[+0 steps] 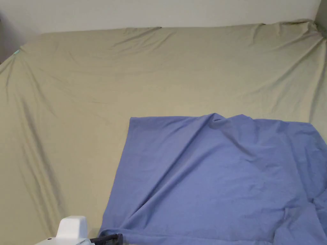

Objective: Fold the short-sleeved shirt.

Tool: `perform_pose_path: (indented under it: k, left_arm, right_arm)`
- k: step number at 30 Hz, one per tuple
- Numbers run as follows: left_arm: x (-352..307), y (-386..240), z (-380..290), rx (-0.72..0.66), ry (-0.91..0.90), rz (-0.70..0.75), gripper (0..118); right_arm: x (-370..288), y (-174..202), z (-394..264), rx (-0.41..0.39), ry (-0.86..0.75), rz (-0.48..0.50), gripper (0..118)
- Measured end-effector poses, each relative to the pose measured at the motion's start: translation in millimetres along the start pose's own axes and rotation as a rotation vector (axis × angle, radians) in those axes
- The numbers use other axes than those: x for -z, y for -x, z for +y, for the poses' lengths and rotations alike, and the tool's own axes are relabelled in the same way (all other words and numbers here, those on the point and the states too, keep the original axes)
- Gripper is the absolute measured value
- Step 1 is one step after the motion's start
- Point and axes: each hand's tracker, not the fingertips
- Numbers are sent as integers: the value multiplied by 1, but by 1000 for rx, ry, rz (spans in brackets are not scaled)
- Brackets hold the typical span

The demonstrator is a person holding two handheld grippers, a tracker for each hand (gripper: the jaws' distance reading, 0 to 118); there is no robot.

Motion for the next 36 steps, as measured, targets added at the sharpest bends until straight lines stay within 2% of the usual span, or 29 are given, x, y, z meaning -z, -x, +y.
perform_pose_path:
  k: [1, 2, 3, 5, 9, 11, 14, 15, 16, 17, 18, 19, 20, 21, 22, 24, 25, 27, 28, 30, 33, 36]
  left_arm:
    - [3, 0, 0, -4, 9, -7, 57]
    - [6, 2, -1, -8, 8, -12, 28]
    - [12, 3, -2, 2, 4, -8, 16]
    - [21, -4, -4, 44, 52, 30, 3]
    - [3, -9, 1, -21, -37, -65, 3]
    - [-6, -10, 4, -12, -60, -23, 3]
    - [-27, -12, 11, -77, -147, -61, 3]
    - [-34, -12, 13, -109, -168, -79, 3]
    - [-38, -13, 15, -121, -185, -93, 3]
    - [-41, -13, 18, -120, -183, -101, 3]
    - [-44, -15, 19, -109, -189, -96, 3]
    - [-48, -17, 20, -94, -228, -74, 3]
    - [-50, -18, 21, -84, -226, -74, 3]
    - [-50, -16, 24, -83, -213, -83, 3]
    - [-48, -15, 25, -87, -206, -84, 3]
    - [-49, -18, 24, -96, -213, -75, 3]
    - [-49, -19, 24, -98, -209, -76, 3]
    - [-49, -19, 22, -114, -205, -75, 3]
    - [-49, -17, 22, -121, -203, -74, 3]
    - [-51, -18, 20, -131, -203, -59, 3]
    - [-61, -15, 19, -156, -232, -50, 3]
    - [-67, -20, 37, -136, -294, -27, 3]
  right_arm:
    - [0, 1, -1, 2, 5, 2, 0]
    - [1, 1, -2, 6, 10, 8, 0]
    - [2, 0, -3, 14, 15, 14, 0]
    - [4, 0, -5, 17, 24, 20, 0]
    - [13, 0, -11, 4, 46, 12, 0]
    - [23, 1, -19, 4, 77, 13, 0]
    - [52, 1, -43, -26, 187, 28, 0]
    - [69, 0, -54, -45, 281, 63, 1]
    - [82, -2, -63, -41, 344, 84, 15]
    - [94, -9, -74, -31, 390, 87, 53]
    - [105, -10, -85, -38, 451, 72, 97]
    - [114, -9, -97, -62, 492, 83, 118]
    - [114, -7, -101, -100, 459, 106, 108]
    - [118, -2, -112, -113, 509, 109, 97]
    - [121, 0, -118, -151, 529, 78, 93]
    - [126, -2, -133, -153, 536, 102, 88]
    - [124, -3, -135, -142, 554, 117, 70]
    - [126, -10, -142, -99, 549, 117, 14]
    - [126, -12, -144, -86, 540, 86, 7]
    - [116, -11, -136, -63, 524, 111, 6]
    - [98, -1, -122, -120, 428, 105, 6]
    - [102, 6, -96, -116, 390, 104, 6]
